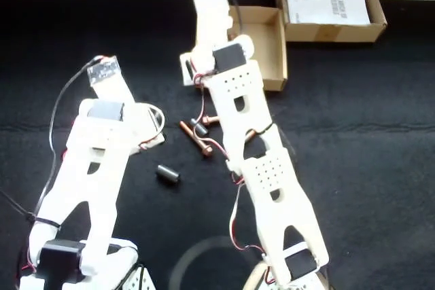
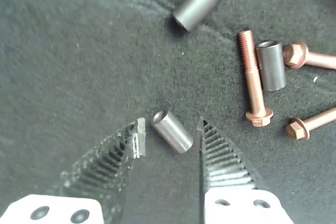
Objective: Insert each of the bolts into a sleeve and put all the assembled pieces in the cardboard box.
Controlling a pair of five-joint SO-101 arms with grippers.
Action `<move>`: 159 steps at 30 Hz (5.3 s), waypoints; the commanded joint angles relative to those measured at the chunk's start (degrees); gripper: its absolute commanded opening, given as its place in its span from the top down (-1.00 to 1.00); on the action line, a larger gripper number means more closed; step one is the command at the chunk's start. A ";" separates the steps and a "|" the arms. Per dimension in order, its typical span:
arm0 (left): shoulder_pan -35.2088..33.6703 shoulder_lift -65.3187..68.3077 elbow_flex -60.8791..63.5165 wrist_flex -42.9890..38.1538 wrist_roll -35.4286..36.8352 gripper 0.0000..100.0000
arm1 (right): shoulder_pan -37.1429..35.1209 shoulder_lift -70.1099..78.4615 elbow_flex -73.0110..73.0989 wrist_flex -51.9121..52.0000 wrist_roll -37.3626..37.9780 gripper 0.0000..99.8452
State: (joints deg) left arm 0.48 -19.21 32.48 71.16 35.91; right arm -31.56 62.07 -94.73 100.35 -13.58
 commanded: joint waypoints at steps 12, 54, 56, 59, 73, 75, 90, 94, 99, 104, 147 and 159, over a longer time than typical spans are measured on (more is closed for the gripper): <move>-1.89 20.53 -11.56 0.00 -9.41 0.66 | 4.35 1.27 -2.59 0.84 -0.18 0.75; -32.13 26.42 -39.34 27.25 -13.98 0.66 | -18.59 -66.15 121.27 -49.98 3.16 0.75; -33.54 26.42 -39.34 27.25 -14.33 0.66 | -18.77 -66.07 123.56 -53.85 3.16 0.75; -34.68 26.42 -39.34 27.25 -14.33 0.66 | -20.00 -65.98 125.32 -56.92 3.16 0.75; -35.56 26.42 -39.16 27.34 -14.42 0.66 | -25.01 -65.80 127.08 -59.12 3.43 0.75; -35.56 26.42 -39.16 27.34 -14.42 0.66 | -24.48 -64.84 128.04 -59.47 3.52 0.75; -35.56 26.42 -35.12 27.25 -14.42 0.66 | -21.93 -52.35 125.67 -62.29 3.08 0.97; -35.30 26.42 -35.12 27.52 -14.42 0.66 | -19.82 -60.88 125.49 -58.51 3.08 0.99; -33.98 26.42 -34.59 27.78 -14.42 0.66 | -15.78 -75.30 125.41 -55.34 3.16 0.99; -30.11 26.42 -34.51 29.63 -14.33 0.67 | -11.47 -91.47 125.41 -49.71 3.16 0.99; 14.11 27.12 -34.68 12.92 -94.59 0.66 | 41.10 -146.42 153.98 -39.78 1.58 0.99; 18.95 27.21 -34.42 10.64 -104.44 0.66 | 43.56 -152.22 156.88 -39.60 3.96 0.99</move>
State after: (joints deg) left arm 17.71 8.31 -1.80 82.51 -67.56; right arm 11.25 -89.32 62.64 61.41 -10.42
